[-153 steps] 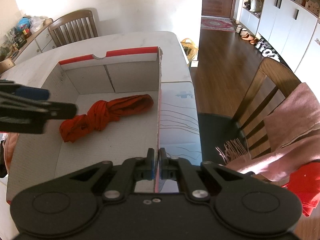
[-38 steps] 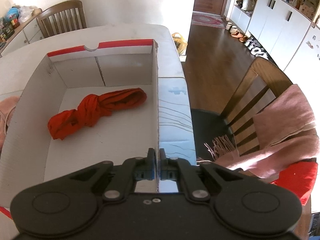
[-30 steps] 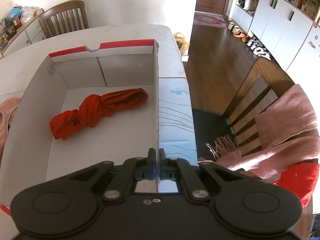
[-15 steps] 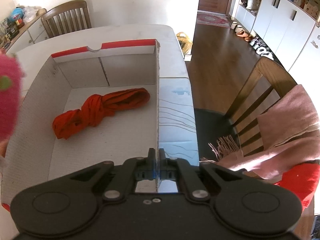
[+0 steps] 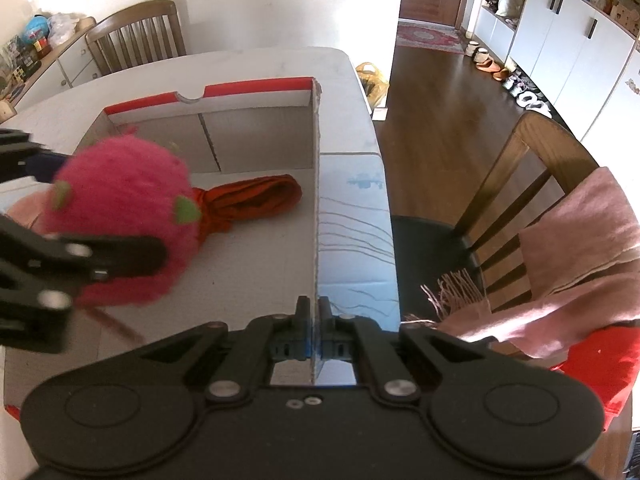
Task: Organize objects
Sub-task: 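Carry the pink fuzzy ball with the left gripper into the box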
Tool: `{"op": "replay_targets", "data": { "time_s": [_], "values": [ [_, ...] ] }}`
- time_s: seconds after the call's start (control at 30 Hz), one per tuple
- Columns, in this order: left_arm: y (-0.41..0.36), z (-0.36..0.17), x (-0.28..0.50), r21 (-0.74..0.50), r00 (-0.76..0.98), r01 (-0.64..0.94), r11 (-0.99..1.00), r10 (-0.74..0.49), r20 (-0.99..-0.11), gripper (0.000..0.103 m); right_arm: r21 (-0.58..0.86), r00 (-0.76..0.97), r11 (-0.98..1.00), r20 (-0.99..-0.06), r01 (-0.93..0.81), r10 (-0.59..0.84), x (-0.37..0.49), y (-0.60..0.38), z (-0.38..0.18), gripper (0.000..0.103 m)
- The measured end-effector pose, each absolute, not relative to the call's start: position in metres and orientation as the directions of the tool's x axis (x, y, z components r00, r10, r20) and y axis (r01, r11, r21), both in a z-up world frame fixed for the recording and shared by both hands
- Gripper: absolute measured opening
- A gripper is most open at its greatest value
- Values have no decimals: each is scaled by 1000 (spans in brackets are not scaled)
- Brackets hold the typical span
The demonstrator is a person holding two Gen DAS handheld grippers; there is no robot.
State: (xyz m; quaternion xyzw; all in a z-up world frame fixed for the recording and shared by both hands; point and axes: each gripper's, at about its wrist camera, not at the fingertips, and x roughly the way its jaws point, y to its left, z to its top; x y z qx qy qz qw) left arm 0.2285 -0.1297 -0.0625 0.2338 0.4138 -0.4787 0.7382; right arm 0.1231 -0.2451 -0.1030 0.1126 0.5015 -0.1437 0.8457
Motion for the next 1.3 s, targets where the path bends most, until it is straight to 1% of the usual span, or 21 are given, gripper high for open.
{"op": "replay_targets", "data": {
  "time_s": [0.17, 0.33, 0.53, 0.73, 1.0, 1.3],
  "values": [
    [-144, -83, 237, -46, 184, 905, 423, -487, -854, 82, 45, 453, 936, -882, 348, -126, 124, -246, -103, 2],
    [-159, -106, 232, -47, 133, 931, 361, -456, -880, 82, 54, 455, 937, -883, 344, -116, 124, -247, -104, 2],
    [-167, -120, 228, -46, 109, 944, 328, -439, -892, 83, 51, 454, 939, -883, 340, -116, 124, -247, -104, 2],
    [-166, -126, 225, -48, 91, 951, 306, -426, -900, 87, 56, 455, 938, -883, 343, -114, 124, -248, -104, 2],
    [-163, -125, 223, -50, 87, 950, 308, -414, -906, 88, 56, 454, 937, -884, 345, -114, 124, -247, -104, 2],
    [-146, -108, 225, -54, 113, 939, 339, -455, -883, 88, 49, 449, 938, -885, 343, -118, 123, -246, -103, 3]
  ]
}}
